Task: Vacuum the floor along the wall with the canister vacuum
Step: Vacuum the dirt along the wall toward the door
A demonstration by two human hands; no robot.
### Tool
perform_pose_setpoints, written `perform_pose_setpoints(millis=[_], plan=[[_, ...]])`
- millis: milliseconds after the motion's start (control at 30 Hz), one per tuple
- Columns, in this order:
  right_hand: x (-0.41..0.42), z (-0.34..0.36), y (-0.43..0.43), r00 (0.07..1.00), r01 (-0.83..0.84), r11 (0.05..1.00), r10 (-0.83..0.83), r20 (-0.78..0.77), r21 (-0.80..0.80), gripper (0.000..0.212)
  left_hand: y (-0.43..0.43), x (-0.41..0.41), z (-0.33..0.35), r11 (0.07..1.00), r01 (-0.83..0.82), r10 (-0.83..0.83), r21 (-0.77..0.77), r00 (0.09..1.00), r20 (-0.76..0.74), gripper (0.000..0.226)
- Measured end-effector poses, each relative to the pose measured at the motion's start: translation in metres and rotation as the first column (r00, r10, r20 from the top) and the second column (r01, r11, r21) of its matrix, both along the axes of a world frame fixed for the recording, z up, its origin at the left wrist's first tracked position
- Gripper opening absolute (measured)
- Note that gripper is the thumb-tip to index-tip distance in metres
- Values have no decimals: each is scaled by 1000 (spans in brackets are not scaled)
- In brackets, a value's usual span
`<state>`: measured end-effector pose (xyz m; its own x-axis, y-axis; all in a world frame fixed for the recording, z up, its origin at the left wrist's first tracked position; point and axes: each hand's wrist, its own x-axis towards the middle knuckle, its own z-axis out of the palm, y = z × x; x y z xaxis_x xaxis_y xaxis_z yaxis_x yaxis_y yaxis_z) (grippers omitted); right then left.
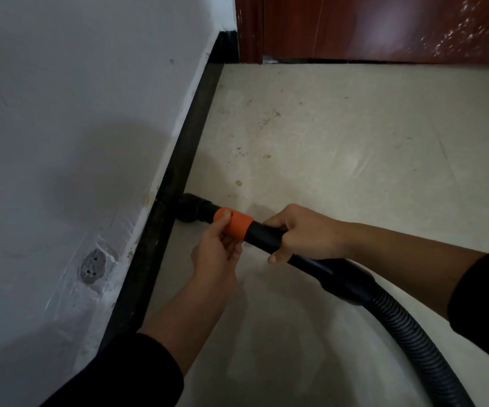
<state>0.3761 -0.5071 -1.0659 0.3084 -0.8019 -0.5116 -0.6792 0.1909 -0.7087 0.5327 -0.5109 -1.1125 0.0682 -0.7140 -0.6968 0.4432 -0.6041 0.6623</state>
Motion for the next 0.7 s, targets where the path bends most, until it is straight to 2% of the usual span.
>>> perform_pose_setpoints(millis=[233, 400, 700], plan=[[-1, 2, 9, 1000, -18, 1000, 18, 2, 26, 19, 14, 1, 1, 999, -12, 12, 32, 1000, 12, 43], [-3, 7, 10, 998, -52, 998, 51, -49, -24, 25, 12, -2, 2, 999, -19, 19, 33, 1000, -1, 48], [-22, 15, 13, 994, 8, 998, -14, -104, -55, 20, 4, -27, 10, 1000, 19, -18, 11, 998, -67, 49]])
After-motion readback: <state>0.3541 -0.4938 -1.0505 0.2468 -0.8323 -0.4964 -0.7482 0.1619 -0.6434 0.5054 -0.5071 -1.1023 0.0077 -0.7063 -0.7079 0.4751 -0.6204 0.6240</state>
